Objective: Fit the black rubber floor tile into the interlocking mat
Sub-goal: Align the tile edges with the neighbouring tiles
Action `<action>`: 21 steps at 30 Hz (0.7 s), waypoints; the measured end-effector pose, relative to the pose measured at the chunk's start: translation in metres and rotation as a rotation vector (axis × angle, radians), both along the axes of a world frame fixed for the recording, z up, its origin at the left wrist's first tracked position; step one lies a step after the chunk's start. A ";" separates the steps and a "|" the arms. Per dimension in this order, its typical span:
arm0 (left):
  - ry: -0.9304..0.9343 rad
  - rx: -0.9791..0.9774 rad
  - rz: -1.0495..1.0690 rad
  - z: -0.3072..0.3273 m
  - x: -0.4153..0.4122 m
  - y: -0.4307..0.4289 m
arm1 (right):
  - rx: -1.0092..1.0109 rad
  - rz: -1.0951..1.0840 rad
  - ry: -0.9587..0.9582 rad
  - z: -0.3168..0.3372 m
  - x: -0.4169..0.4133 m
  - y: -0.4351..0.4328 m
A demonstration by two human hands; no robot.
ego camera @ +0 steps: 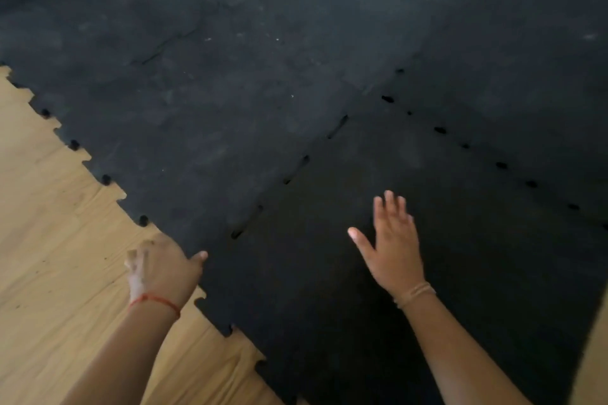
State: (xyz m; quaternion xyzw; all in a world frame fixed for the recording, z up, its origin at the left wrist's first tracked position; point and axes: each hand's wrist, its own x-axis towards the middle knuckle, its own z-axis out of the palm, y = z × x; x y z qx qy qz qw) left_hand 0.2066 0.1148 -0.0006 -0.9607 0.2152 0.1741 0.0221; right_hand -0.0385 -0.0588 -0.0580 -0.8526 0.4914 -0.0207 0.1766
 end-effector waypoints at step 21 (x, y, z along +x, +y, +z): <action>0.330 -0.236 -0.309 -0.021 -0.051 -0.195 | 0.239 -1.174 -0.517 0.000 -0.207 -0.038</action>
